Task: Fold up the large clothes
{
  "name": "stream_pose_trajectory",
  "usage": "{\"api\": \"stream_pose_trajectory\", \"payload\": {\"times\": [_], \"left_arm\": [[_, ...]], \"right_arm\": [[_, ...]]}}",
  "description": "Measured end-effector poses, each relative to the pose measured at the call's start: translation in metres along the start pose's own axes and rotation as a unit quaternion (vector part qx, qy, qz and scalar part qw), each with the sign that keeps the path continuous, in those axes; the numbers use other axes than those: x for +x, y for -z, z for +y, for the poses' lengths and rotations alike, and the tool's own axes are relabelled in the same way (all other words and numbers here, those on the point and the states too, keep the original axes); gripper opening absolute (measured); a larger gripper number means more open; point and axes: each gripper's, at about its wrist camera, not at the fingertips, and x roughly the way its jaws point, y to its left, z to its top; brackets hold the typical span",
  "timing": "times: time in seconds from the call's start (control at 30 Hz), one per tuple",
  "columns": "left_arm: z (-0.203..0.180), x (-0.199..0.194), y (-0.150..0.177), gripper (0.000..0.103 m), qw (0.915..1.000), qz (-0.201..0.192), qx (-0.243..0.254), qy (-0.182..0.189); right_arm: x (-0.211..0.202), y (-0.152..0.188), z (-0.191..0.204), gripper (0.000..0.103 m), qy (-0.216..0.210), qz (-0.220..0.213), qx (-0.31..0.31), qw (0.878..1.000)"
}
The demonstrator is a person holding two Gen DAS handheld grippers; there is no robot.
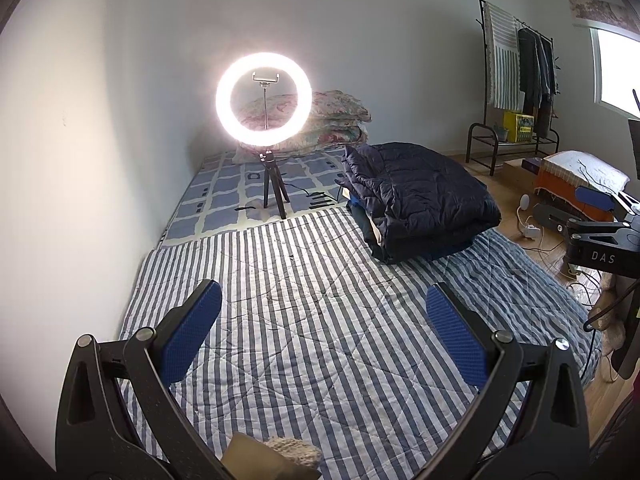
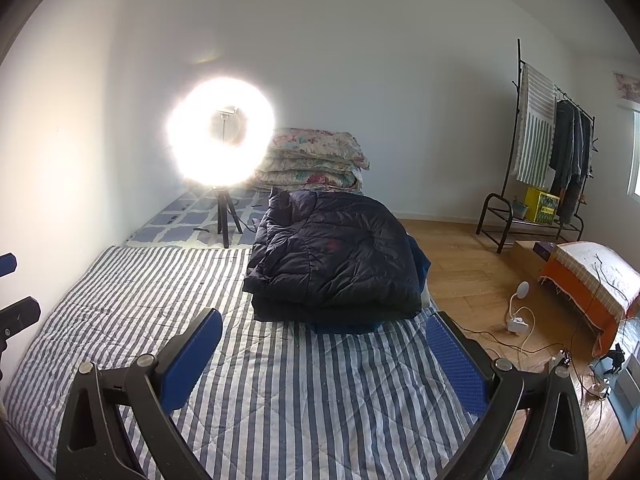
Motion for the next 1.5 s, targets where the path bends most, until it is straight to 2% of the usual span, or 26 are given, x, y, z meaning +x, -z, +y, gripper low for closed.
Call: {"api": "stream_pose_trajectory", "payload": {"times": [1.5], "left_arm": [[0.0056, -0.0015, -0.0009, 0.103, 1.0000, -0.002, -0.001, 0.002]], "right_arm": [[0.0043, 0.0026, 0.0034, 0.103, -0.007, 0.008, -0.009, 1.000]]}}
